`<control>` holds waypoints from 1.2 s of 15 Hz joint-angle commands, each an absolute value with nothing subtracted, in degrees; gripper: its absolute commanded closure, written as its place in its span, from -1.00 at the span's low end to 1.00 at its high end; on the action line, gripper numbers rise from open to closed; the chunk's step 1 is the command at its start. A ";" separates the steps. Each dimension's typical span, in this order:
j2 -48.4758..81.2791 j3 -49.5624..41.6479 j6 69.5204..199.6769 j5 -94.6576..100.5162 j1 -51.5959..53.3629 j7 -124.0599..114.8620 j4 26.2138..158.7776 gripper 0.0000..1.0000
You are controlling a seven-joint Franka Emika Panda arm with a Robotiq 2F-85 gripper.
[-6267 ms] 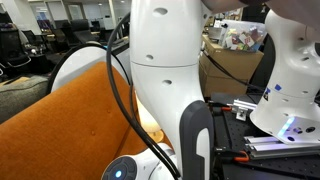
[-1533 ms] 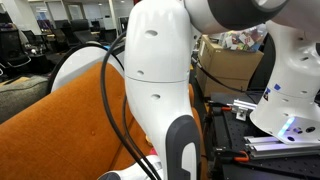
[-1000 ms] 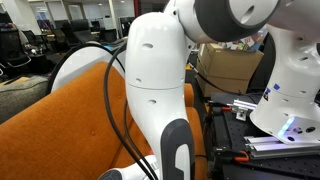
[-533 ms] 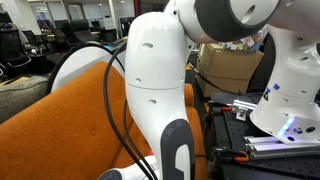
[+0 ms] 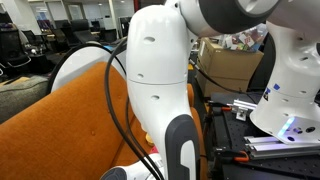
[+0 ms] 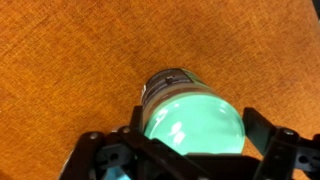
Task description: Put the green lid on the clear bottle
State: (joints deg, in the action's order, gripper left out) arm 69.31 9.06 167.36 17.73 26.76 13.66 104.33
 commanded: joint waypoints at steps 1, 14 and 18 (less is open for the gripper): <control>66.68 8.90 169.25 18.45 26.68 12.56 108.03 -1.00; 66.31 7.64 171.01 18.38 26.93 12.05 108.82 -1.00; 66.63 6.35 173.16 18.36 26.88 12.10 108.53 -1.00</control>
State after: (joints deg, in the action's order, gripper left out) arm 67.59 7.32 171.14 17.73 26.67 13.24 107.24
